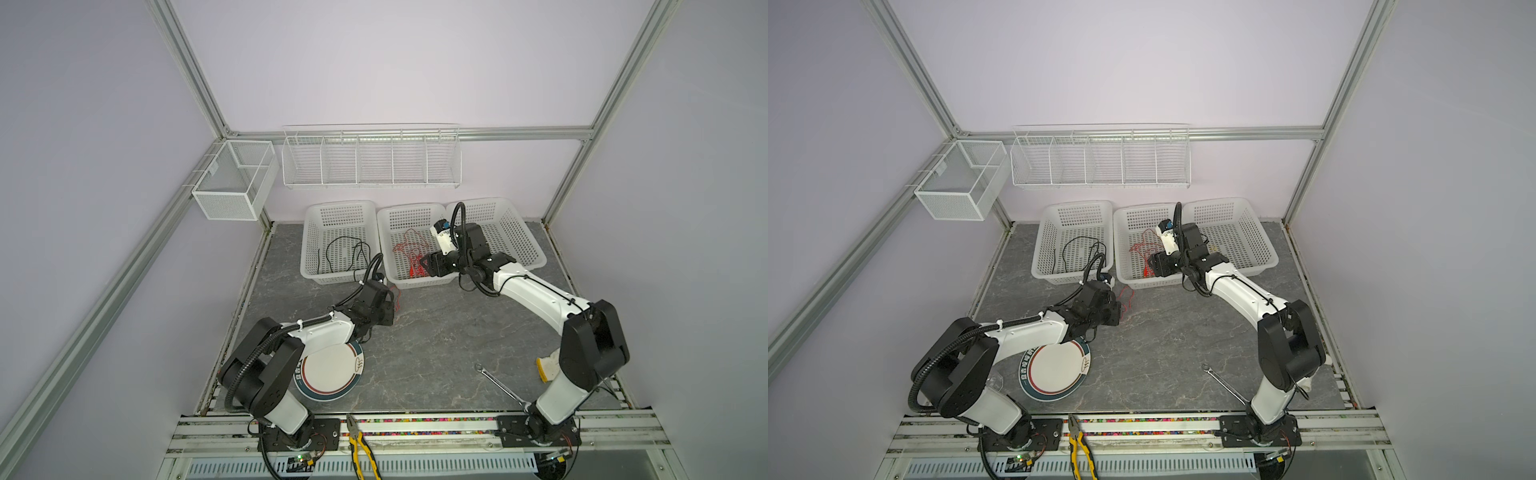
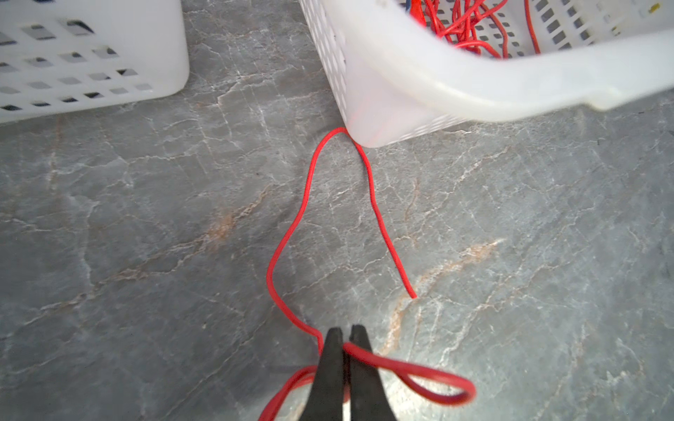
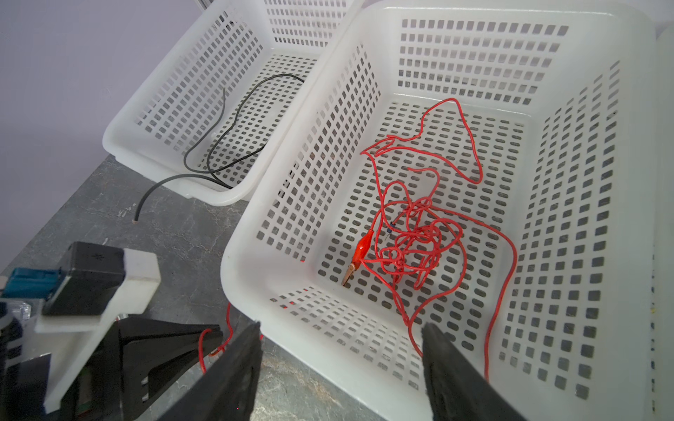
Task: Untangle the cables
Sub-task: 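Grasp the remaining red wire on the table with the left gripper, then lift the red wire with the left gripper into the middle basket and release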
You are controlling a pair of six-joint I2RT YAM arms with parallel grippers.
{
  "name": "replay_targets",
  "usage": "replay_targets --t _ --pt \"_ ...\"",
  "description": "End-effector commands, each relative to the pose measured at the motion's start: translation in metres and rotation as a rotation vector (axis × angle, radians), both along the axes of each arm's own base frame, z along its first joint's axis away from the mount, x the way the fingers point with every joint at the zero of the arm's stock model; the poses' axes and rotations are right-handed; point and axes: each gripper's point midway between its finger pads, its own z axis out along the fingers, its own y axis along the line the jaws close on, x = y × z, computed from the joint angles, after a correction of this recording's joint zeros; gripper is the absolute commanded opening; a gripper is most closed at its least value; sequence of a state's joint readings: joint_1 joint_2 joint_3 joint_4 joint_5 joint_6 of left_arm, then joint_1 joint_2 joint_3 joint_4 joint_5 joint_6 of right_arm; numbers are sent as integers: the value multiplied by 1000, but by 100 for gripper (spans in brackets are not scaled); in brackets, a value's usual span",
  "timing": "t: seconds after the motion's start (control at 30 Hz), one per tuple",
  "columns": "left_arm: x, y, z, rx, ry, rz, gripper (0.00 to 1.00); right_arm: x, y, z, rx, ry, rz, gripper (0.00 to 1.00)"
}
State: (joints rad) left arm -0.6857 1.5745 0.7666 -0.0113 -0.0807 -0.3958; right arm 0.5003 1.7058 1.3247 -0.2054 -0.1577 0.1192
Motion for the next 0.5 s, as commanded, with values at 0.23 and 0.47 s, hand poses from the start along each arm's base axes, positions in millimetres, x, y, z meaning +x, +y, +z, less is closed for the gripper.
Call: replay_targets --t 0.23,0.47 --pt "-14 10 55 -57 -70 -11 0 -8 1 6 0 -18 28 71" --pt "-32 19 106 -129 -175 -52 0 -6 -1 5 -4 -26 14 71"
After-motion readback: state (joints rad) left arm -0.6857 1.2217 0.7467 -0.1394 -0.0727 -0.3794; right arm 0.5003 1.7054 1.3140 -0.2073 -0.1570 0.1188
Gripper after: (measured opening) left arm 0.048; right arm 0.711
